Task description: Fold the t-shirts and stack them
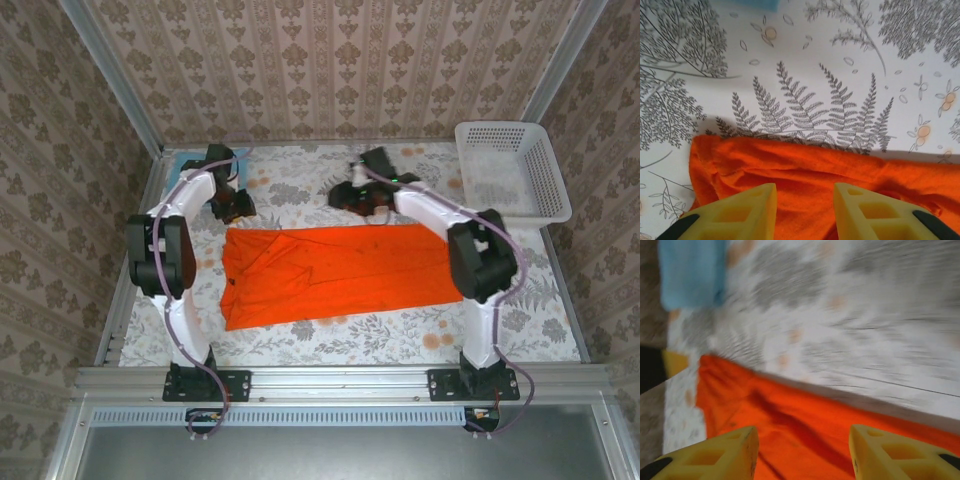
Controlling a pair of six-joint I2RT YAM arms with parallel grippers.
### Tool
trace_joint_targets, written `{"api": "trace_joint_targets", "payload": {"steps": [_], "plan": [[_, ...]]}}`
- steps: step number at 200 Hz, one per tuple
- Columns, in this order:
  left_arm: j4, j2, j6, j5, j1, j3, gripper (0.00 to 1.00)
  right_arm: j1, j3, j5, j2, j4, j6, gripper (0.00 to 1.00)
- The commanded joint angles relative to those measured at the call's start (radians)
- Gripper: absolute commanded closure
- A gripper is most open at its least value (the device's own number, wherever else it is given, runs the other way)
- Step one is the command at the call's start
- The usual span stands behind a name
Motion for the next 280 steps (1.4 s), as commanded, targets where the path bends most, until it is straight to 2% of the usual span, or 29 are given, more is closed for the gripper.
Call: {"api": "trace_joint_targets", "payload": {"steps": [1, 32, 68, 99, 140, 214, 237, 280], "plan": [[-0.067, 0.002, -0.027, -0.011, 0.02, -0.025, 0.61, 0.087, 0.15, -0.064, 0.132, -0.077, -0.088, 0.49], [-0.072, -0.01, -0.054, -0.01, 0.058, -0.07, 0.54, 0.159, 0.346, -0.023, 0.279, -0.136, -0.114, 0.49], [-0.029, -0.019, -0.091, 0.1, 0.11, -0.133, 0.5, 0.199, 0.508, 0.035, 0.403, -0.213, -0.152, 0.49], [0.007, -0.03, -0.106, 0.149, 0.152, -0.16, 0.46, 0.215, 0.61, 0.059, 0.474, -0.298, -0.182, 0.48], [0.035, -0.019, -0.128, 0.214, 0.172, -0.159, 0.43, 0.232, 0.623, 0.055, 0.488, -0.311, -0.2, 0.49], [0.036, -0.016, -0.126, 0.214, 0.17, -0.151, 0.4, 0.267, 0.613, 0.11, 0.464, -0.338, -0.237, 0.51], [0.036, -0.007, -0.126, 0.219, 0.17, -0.15, 0.4, 0.269, 0.617, 0.114, 0.467, -0.344, -0.241, 0.56], [0.036, 0.007, -0.121, 0.216, 0.164, -0.148, 0.4, 0.271, 0.614, 0.13, 0.448, -0.357, -0.265, 0.79]]}}
